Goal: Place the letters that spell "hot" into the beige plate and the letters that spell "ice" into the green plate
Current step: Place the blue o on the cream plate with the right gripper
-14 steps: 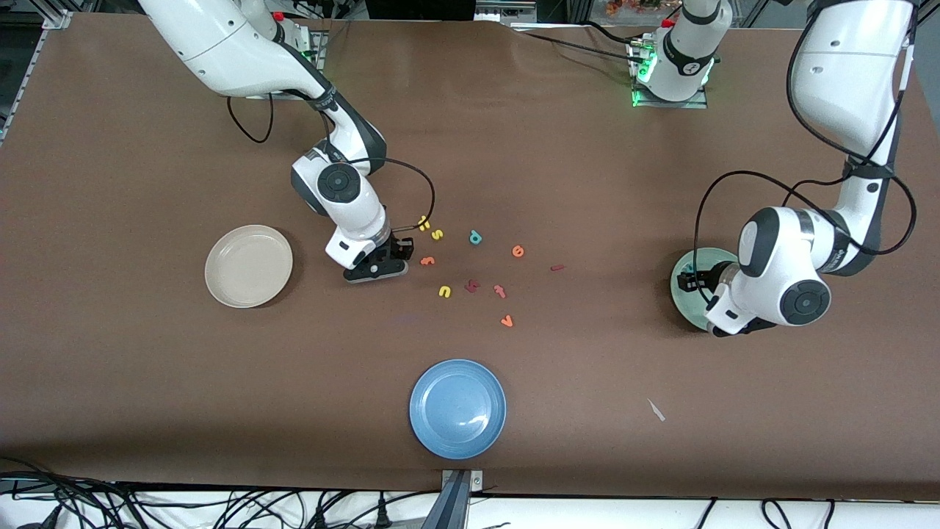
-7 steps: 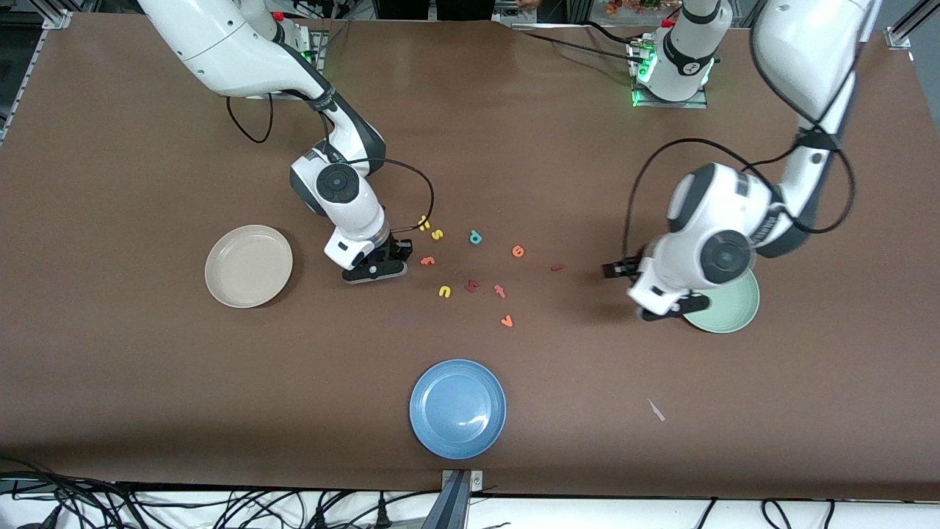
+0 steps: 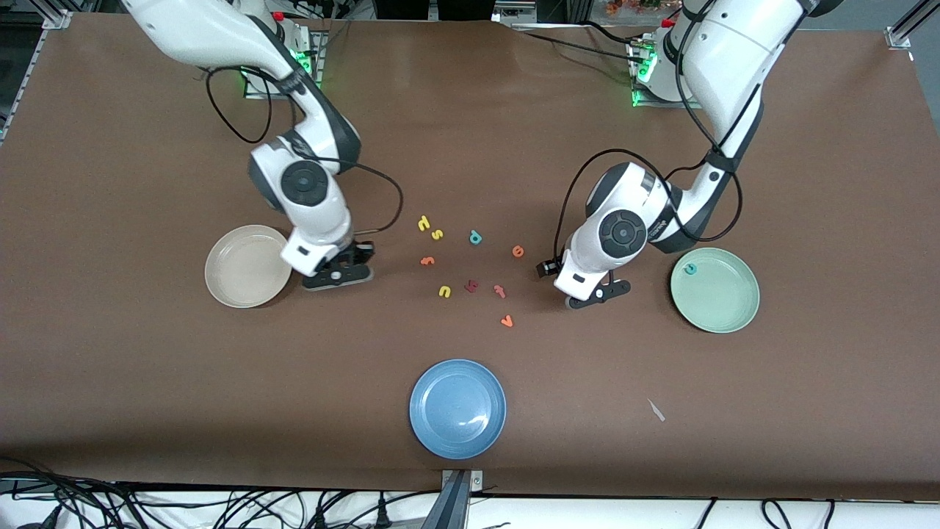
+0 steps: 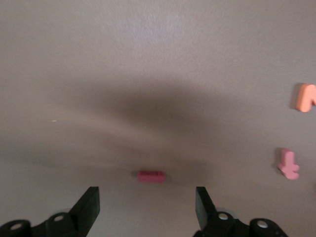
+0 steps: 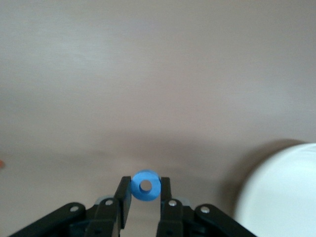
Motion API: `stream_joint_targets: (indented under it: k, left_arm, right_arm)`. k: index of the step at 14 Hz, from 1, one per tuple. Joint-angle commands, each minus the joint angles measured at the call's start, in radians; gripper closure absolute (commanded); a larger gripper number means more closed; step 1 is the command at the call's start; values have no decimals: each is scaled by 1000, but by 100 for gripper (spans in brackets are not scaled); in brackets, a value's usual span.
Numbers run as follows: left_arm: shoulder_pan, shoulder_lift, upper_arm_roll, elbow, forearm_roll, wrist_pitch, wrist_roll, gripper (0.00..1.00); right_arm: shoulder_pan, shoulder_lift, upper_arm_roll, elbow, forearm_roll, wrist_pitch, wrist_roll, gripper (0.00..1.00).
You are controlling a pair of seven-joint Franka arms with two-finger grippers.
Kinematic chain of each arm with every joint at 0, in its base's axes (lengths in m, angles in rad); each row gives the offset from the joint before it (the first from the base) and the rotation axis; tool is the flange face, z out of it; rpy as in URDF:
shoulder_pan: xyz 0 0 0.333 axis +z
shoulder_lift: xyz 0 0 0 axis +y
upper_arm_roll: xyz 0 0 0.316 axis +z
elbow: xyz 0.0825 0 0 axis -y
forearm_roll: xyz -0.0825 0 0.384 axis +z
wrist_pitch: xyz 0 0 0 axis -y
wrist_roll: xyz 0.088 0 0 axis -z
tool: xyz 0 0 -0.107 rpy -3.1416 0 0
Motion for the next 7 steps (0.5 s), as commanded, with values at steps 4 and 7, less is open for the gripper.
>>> stream_joint_targets:
  k: [4,7]
  left_arm:
    - [-7,32,10,-38,-1,89,-65,18]
    - [-22,43,13,-37,0,89,-65,25]
  right_arm:
    - [-175,-182,-8,-159,0,-87,-280,84]
    - [-181,-176,-74,-203,1,-40,-382,70]
